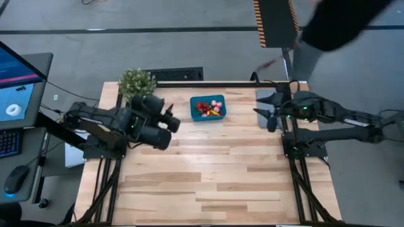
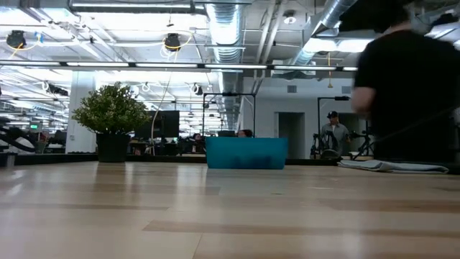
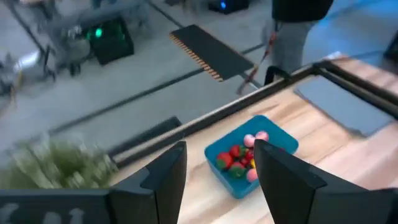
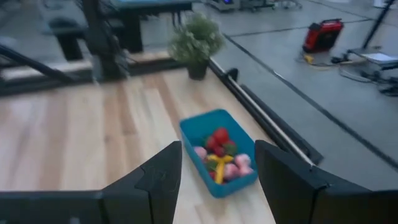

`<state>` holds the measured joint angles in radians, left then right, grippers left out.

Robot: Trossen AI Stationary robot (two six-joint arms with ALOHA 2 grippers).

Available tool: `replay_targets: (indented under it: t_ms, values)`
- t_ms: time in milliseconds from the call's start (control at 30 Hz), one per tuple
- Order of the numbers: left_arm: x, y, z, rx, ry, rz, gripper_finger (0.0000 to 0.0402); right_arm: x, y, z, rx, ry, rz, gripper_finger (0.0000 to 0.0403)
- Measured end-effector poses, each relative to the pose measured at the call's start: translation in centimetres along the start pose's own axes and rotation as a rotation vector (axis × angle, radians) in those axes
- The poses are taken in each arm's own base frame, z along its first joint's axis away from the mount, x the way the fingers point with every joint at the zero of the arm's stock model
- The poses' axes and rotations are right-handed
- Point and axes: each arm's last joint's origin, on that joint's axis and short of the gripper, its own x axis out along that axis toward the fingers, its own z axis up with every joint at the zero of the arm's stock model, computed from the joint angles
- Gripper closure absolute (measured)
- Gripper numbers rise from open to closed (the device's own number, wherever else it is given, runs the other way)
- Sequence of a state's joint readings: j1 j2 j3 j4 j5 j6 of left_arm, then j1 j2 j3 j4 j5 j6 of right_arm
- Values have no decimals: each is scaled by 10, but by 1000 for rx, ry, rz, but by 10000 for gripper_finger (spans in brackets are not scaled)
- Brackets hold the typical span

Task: Pick and placing Produce into tupperware
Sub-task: Return to Home Position

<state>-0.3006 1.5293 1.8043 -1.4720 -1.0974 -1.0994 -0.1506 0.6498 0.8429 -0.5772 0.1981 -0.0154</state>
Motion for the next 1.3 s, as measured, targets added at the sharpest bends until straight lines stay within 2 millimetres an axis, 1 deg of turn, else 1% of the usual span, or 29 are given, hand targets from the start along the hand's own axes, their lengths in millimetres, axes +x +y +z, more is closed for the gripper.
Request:
replay_targets:
  t_ms: [67,133,233,333,433,567,700,800,867,1000,1167,1300]
  values:
    - [8,4,-26,-63,12,6,223,-6,-2,1,30,-30,33,178]
    - [16,9,-55,-83,48,-10,223,-9,-3,2,41,-50,58,178]
    - [30,13,-93,-165,85,-88,223,-11,-3,2,45,-57,85,178]
    - [46,17,-126,-195,125,-207,223,-11,-4,1,57,-53,75,178]
    - [58,23,-153,-239,144,-344,223,-10,-5,1,64,-47,65,178]
    - [68,36,-177,-299,114,-554,223,-7,-5,1,70,-38,65,178]
    - [71,55,-190,-386,-18,-785,223,-5,-5,1,65,-31,62,178]
    - [73,74,-195,-433,-128,-895,223,-4,-8,4,55,-58,44,178]
    - [74,87,-197,-461,-182,-919,223,-3,-10,6,48,-76,24,178]
    - [74,110,-199,-491,-227,-939,223,-3,-18,11,24,-133,-40,178]
    - [64,138,-191,-535,-297,-945,223,-2,-30,17,62,-189,-109,178]
    - [57,154,-194,-518,-325,-948,223,-2,-35,15,84,-183,-90,178]
